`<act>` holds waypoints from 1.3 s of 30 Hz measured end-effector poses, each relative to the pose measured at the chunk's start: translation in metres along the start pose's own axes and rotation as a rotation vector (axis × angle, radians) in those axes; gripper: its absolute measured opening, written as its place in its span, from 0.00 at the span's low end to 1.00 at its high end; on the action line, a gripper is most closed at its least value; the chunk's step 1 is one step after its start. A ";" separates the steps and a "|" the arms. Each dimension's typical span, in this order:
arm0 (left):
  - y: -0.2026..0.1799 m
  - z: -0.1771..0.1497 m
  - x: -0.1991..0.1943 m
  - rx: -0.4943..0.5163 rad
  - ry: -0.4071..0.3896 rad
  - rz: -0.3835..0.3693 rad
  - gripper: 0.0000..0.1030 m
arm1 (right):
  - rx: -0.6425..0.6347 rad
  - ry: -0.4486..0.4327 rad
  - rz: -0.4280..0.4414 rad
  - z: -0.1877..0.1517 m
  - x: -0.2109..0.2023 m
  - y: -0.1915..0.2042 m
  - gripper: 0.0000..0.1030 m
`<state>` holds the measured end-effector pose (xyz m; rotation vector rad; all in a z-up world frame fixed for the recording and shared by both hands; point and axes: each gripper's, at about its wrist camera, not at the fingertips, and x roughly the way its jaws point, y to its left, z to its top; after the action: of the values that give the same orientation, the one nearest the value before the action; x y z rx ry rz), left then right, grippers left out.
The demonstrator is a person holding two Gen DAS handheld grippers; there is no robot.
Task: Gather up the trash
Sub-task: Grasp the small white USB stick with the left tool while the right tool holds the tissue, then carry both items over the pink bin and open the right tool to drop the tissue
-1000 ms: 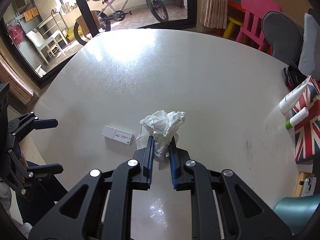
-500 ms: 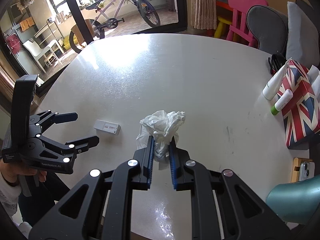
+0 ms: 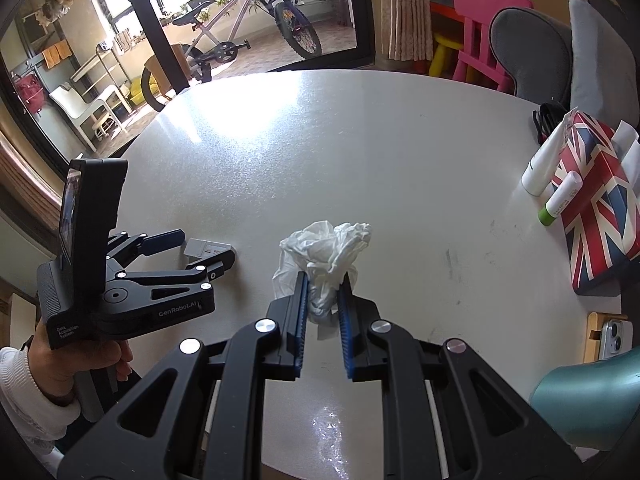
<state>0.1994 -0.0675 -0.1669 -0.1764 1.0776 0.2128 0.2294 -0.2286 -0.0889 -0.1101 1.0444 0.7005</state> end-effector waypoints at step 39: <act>0.063 -0.070 -0.144 0.280 -0.119 -0.266 0.56 | -0.135 -0.051 0.081 -0.063 -0.070 0.112 0.14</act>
<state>0.0579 -0.0364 -0.0741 -0.0527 0.9429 -0.1654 0.0953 -0.2000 -0.0375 -0.1668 0.9565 0.8437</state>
